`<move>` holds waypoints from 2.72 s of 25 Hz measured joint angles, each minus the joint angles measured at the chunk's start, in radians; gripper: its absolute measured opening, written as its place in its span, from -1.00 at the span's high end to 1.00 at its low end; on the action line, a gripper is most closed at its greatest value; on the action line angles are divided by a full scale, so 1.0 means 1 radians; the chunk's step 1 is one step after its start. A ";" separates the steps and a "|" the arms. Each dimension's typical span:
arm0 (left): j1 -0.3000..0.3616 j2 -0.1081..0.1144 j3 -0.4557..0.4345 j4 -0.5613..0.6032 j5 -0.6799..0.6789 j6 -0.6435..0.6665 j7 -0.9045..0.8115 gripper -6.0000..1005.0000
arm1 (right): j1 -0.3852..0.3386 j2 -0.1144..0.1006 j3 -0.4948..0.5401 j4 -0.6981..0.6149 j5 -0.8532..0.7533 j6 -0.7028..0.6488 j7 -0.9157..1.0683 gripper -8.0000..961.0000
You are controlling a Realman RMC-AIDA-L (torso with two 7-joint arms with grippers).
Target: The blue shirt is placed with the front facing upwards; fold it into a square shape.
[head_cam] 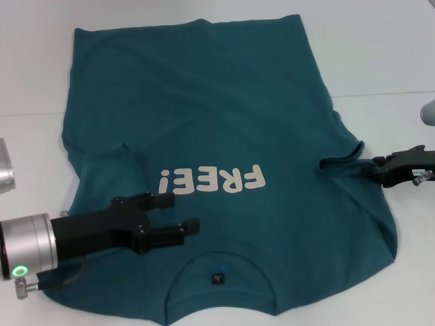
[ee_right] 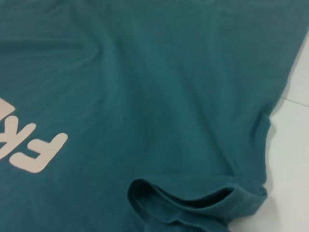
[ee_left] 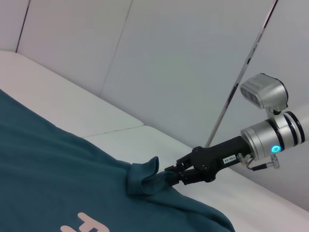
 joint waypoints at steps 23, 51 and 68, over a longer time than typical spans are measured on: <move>-0.003 0.001 -0.007 -0.001 -0.012 -0.002 0.000 -0.74 | 0.073 -0.001 0.001 -0.028 0.007 -0.165 0.016 0.87; -0.009 0.001 -0.010 -0.003 -0.012 -0.014 0.000 -0.74 | 0.098 0.039 -0.054 -0.088 0.003 -0.158 0.118 0.29; -0.019 0.001 -0.010 -0.003 -0.015 -0.015 0.000 -0.74 | 0.079 0.009 -0.061 -0.082 -0.082 -0.156 0.305 -0.91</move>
